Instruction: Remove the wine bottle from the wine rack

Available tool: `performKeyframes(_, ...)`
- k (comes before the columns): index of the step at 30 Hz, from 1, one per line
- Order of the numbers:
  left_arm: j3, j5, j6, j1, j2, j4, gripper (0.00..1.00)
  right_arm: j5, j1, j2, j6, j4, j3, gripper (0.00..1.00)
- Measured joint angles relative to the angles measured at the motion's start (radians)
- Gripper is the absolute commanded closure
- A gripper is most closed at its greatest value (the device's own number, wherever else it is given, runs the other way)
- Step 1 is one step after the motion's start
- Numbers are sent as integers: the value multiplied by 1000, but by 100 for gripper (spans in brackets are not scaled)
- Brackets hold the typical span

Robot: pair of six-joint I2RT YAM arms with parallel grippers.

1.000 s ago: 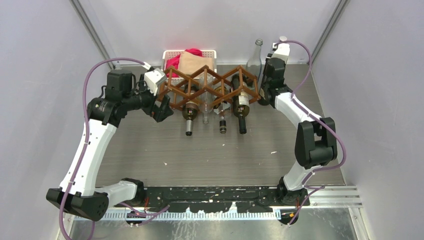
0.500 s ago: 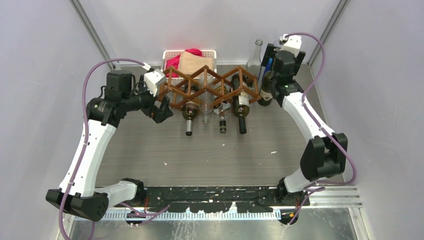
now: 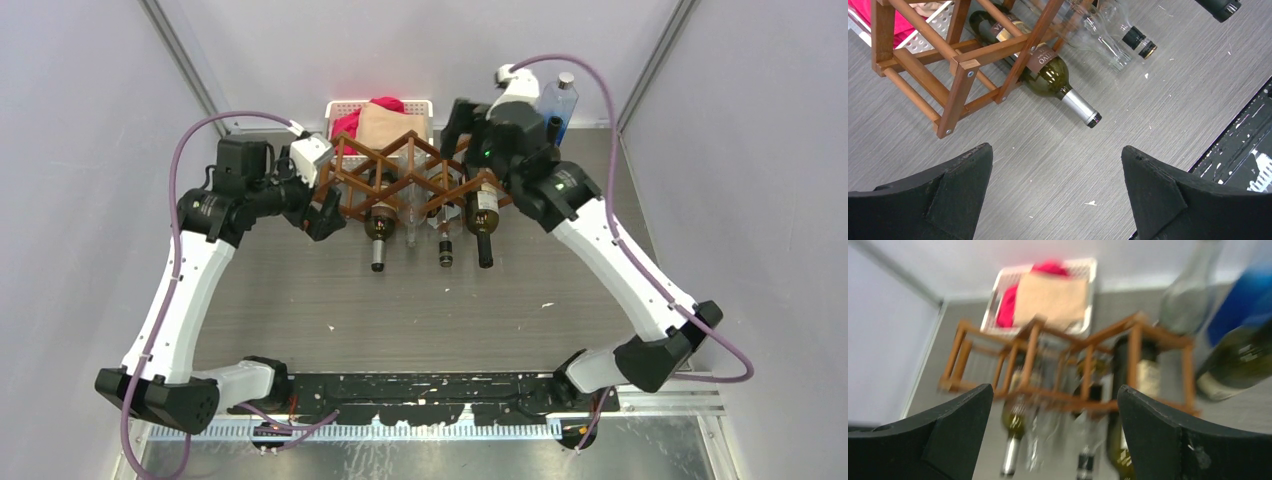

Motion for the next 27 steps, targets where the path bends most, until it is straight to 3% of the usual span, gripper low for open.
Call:
performKeyframes(10,12,-10,6,0,8,3,0,-114,193,151,211,-106,-136,1)
performKeyframes(15,13,-10,6,0,-5,3,0,-148,225,227,270,-88,-216,10)
performKeyframes(27,15,-2,6,0,-26,10,0,-157,224,364,313,25,-228,31)
